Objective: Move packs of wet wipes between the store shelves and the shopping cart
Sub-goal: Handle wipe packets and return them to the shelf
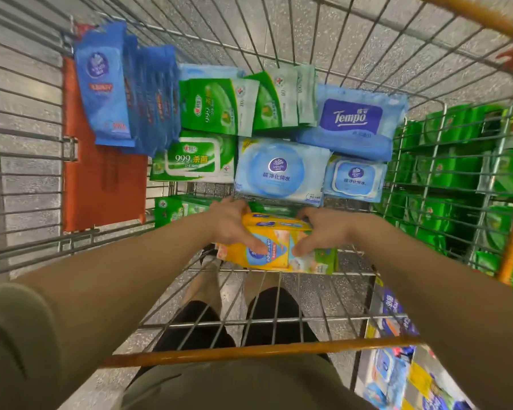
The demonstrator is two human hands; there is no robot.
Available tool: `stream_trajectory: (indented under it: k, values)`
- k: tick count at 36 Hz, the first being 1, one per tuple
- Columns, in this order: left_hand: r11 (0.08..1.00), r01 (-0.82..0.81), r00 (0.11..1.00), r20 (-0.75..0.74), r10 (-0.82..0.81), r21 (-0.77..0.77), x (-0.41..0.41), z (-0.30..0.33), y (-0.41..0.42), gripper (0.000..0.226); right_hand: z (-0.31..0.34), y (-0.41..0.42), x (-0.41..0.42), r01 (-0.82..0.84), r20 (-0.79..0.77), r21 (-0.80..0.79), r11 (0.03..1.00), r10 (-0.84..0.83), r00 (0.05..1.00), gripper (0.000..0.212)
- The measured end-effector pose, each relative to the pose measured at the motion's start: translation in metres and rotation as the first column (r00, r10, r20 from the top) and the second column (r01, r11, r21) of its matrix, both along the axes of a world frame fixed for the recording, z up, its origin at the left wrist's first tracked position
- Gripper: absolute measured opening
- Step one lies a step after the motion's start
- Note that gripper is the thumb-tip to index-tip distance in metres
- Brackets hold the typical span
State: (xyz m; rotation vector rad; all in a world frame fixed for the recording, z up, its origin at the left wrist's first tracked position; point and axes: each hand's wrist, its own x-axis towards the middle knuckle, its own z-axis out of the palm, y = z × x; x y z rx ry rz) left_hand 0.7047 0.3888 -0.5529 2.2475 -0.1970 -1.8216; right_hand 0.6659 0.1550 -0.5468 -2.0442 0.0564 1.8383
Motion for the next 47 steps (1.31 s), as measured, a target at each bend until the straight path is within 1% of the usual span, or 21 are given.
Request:
stream_trajectory:
  k: [3,5,7,10,12,15,21,25,29,31,32,33,34,35,36,37,38,40,43,46,47]
  values:
    - [1.0,-0.013,1.0,-0.023,0.012,-0.027,0.001,0.002,-0.003,0.112,0.0,0.002,0.001,-0.085,0.011,0.013,0.996,0.085,0.996,0.123]
    - [0.998,-0.027,0.999,-0.022,0.026,-0.05,-0.001,0.004,-0.003,0.115,-0.001,0.001,-0.001,-0.109,0.001,0.038,0.993,0.109,0.994,0.125]
    - [0.994,-0.072,0.997,-0.02,0.07,-0.088,-0.004,0.005,-0.003,0.112,0.001,0.0,-0.005,-0.122,0.009,0.056,0.991,0.122,0.993,0.12]
    - [0.985,-0.122,0.993,-0.015,0.121,-0.125,-0.009,0.01,-0.001,0.102,0.006,0.0,-0.011,-0.131,0.068,0.064,0.989,0.127,0.99,0.103]
    - [0.977,-0.161,0.987,-0.027,0.159,-0.142,-0.013,0.013,0.0,0.099,0.01,0.0,-0.013,-0.124,0.092,0.07,0.99,0.117,0.989,0.097]
    - [0.964,-0.211,0.977,-0.035,0.208,-0.161,-0.016,0.019,0.001,0.098,0.016,0.001,-0.015,-0.085,0.107,0.076,0.993,0.077,0.991,0.099]
    - [0.966,-0.192,0.98,0.021,0.198,-0.174,-0.01,0.042,-0.001,0.094,0.037,0.003,-0.017,0.039,0.112,0.095,0.995,-0.05,0.992,0.092]
    - [0.962,-0.203,0.977,0.034,0.212,-0.185,0.001,0.066,-0.002,0.091,0.058,0.0,-0.016,0.16,0.129,0.155,0.975,-0.18,0.975,0.105]
    - [0.952,-0.217,0.972,0.038,0.23,-0.215,0.015,0.097,-0.003,0.092,0.087,-0.006,-0.011,0.201,0.146,0.184,0.962,-0.229,0.962,0.074]
    - [0.94,-0.244,0.965,0.039,0.26,-0.238,0.023,0.113,-0.001,0.107,0.105,-0.01,-0.009,0.263,0.133,0.201,0.944,-0.292,0.947,0.063]
    - [0.921,-0.3,0.95,0.012,0.313,-0.25,0.027,0.122,0.0,0.11,0.115,-0.013,-0.009,0.317,0.111,0.212,0.925,-0.345,0.932,0.054]
    - [0.872,-0.413,0.909,-0.055,0.414,-0.261,0.03,0.129,0.002,0.104,0.125,-0.014,-0.009,0.387,0.075,0.225,0.894,-0.412,0.908,0.046]
    - [0.787,-0.561,0.828,-0.17,0.534,-0.258,0.033,0.137,0.003,0.088,0.134,-0.016,-0.01,0.451,0.043,0.24,0.86,-0.473,0.88,0.043]
    - [0.67,-0.707,0.705,-0.307,0.639,-0.227,0.037,0.143,0.005,0.069,0.144,-0.018,-0.01,0.5,0.017,0.256,0.827,-0.521,0.853,0.044]
    - [0.545,-0.818,0.565,-0.427,0.706,-0.182,0.04,0.151,0.006,0.057,0.154,-0.019,-0.012,0.534,0.0,0.271,0.801,-0.554,0.832,0.046]
    - [0.445,-0.881,0.462,-0.497,0.734,-0.161,0.043,0.161,0.006,0.054,0.163,-0.021,-0.013,0.573,-0.013,0.289,0.767,-0.595,0.804,0.05]
    - [0.371,-0.915,0.396,-0.537,0.745,-0.16,0.045,0.172,0.005,0.055,0.171,-0.022,-0.014,0.616,-0.028,0.307,0.726,-0.64,0.768,0.053]
    - [0.242,-0.954,0.301,-0.61,0.733,-0.179,0.046,0.191,0.004,0.06,0.185,-0.024,-0.018,0.704,-0.06,0.35,0.618,-0.736,0.675,0.06]
    - [0.084,-0.969,0.226,-0.696,0.682,-0.233,0.041,0.219,-0.001,0.07,0.206,-0.023,-0.025,0.816,-0.164,0.424,0.393,-0.853,0.496,0.067]
    - [-0.056,-0.97,0.146,-0.755,0.639,-0.235,0.031,0.243,-0.013,0.077,0.233,-0.017,-0.027,0.866,-0.236,0.48,0.139,-0.93,0.28,0.056]
    - [-0.073,-0.963,0.156,-0.755,0.637,-0.26,0.028,0.251,-0.018,0.076,0.242,-0.014,-0.027,0.866,-0.245,0.494,0.075,-0.944,0.222,0.051]
